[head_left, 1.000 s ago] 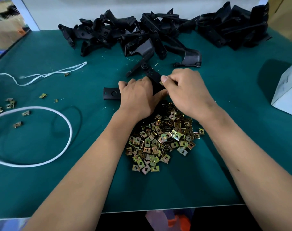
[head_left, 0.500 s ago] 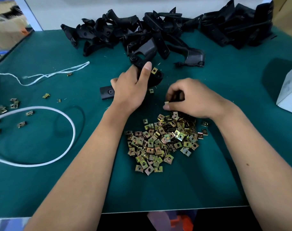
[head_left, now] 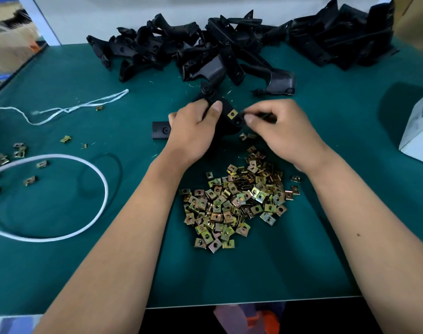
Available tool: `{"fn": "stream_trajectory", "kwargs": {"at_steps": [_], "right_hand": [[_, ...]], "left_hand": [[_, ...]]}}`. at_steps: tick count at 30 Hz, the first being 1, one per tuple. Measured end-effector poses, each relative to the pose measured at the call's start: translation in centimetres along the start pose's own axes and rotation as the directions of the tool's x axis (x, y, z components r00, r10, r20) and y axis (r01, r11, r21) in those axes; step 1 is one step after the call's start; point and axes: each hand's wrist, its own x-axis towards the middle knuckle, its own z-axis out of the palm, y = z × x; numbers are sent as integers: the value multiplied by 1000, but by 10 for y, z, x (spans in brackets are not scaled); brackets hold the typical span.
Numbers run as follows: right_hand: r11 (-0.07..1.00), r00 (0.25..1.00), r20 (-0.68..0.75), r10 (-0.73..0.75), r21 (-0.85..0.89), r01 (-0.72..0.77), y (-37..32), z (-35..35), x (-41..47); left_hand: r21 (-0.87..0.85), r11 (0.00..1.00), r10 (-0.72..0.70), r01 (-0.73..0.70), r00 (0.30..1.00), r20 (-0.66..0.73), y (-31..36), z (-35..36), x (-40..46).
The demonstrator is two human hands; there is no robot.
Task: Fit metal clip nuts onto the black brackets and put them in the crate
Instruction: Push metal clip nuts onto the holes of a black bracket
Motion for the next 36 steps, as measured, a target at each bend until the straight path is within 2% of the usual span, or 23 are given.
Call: {"fn": "stream_trajectory", "kwargs": {"at_steps": [2, 5, 8, 10, 12, 15, 17, 21, 23, 26, 28, 31, 33, 36], "right_hand": [[990, 999, -31, 24, 141, -19, -4, 4, -1], [989, 997, -68, 33, 145, -23, -4, 9, -2], [997, 994, -110, -31, 61, 38, -5, 8, -4], [996, 991, -100, -83, 9, 85, -8, 6, -5], [998, 997, -50, -63, 4, 63, -8, 2, -5], [995, 1000, 9, -12, -103, 13, -5, -2, -3], [981, 999, 41, -8, -192, 16, -4, -3, -3], [977, 999, 45, -15, -213, 24, 1, -9, -2], [957, 996, 86, -19, -286, 43, 6, -11, -1], [923, 987, 162, 2, -380, 60, 7, -9, 0], [920, 990, 143, -1, -388, 57, 8, -7, 1], [966, 1000, 23, 4, -259, 2, 7, -7, 0], [998, 998, -44, 44, -32, -46, 5, -8, 0], [962, 992, -93, 82, 268, -55, -1, -6, -1]], "left_hand": [[28, 998, 56, -57, 998, 18, 2, 1, -2], [91, 990, 109, -111, 994, 30, 6, 4, -4], [83, 991, 104, -107, 993, 48, 8, 3, -5], [4, 998, 61, -62, 995, 80, 6, -1, -5], [-61, 998, 31, -26, 996, 88, 6, -4, -6], [-33, 999, 30, -29, 999, 35, 8, -5, -6], [-18, 999, 41, -41, 999, -4, 10, -5, -7], [-89, 996, 20, -25, 998, -51, 9, -4, -8], [-113, 994, -1, -6, 998, -68, 6, -6, -7], [-90, 996, -5, 0, 999, -53, 0, -11, -5], [-82, 997, 15, -16, 1000, -8, -2, -14, -5], [-88, 994, 71, -66, 996, 59, -3, -15, -7], [-91, 989, 121, -113, 989, 87, -1, -14, -9], [-68, 980, 196, -190, 974, 110, -1, -12, -9]]}}
